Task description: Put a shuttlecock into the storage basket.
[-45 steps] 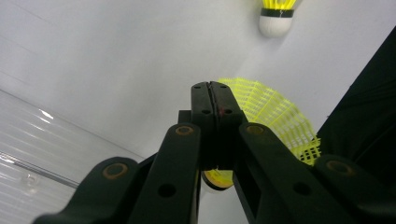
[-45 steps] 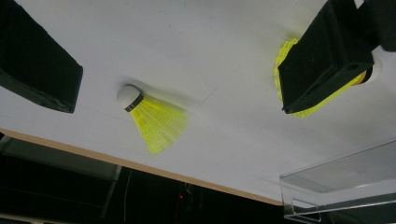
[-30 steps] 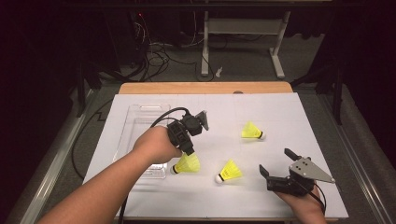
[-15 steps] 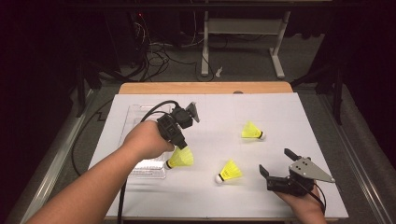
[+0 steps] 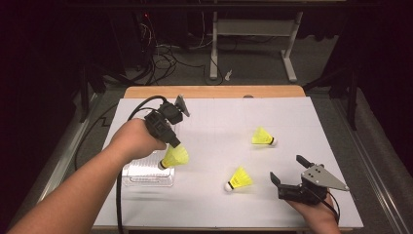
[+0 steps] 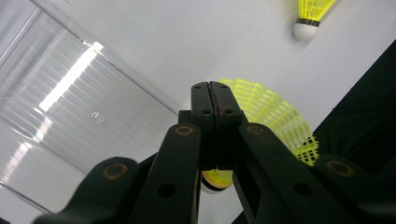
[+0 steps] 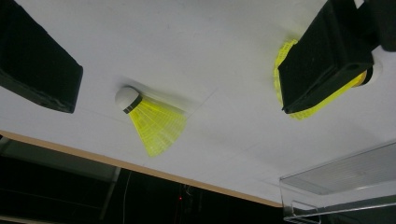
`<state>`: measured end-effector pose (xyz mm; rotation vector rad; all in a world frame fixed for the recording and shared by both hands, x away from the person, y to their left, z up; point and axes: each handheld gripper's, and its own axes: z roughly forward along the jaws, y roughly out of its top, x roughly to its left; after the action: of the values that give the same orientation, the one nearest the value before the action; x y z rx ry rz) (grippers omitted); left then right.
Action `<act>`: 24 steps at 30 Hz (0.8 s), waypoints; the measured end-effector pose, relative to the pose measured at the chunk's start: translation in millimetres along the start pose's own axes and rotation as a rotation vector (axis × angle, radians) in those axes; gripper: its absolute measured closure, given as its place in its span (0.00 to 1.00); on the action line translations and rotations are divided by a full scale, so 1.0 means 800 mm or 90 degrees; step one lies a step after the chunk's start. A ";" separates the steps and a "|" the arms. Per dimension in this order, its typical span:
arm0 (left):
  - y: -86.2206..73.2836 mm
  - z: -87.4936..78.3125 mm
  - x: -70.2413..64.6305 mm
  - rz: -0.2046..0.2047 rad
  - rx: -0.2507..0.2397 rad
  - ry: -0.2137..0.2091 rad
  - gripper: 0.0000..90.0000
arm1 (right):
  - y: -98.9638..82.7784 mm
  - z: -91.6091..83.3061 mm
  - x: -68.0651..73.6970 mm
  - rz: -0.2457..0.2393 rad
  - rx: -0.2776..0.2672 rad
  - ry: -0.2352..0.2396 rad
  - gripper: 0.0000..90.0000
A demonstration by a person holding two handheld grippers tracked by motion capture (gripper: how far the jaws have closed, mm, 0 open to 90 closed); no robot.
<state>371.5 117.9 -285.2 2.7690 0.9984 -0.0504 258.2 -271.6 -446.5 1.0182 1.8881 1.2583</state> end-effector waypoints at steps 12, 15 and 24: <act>-0.024 -0.005 0.037 -0.053 -0.011 0.008 1.00 | 0.000 0.000 0.001 -0.001 0.002 -0.002 0.00; -0.032 -0.006 0.048 -0.071 -0.012 0.014 1.00 | 0.000 0.000 0.000 -0.001 0.002 -0.001 0.00; -0.056 -0.009 0.078 -0.115 -0.012 0.024 1.00 | 0.000 0.001 0.000 -0.002 0.004 -0.001 0.00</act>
<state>390.9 192.3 -292.2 2.6648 1.2502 -0.0142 258.4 -271.2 -447.0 1.0184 1.8929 1.2497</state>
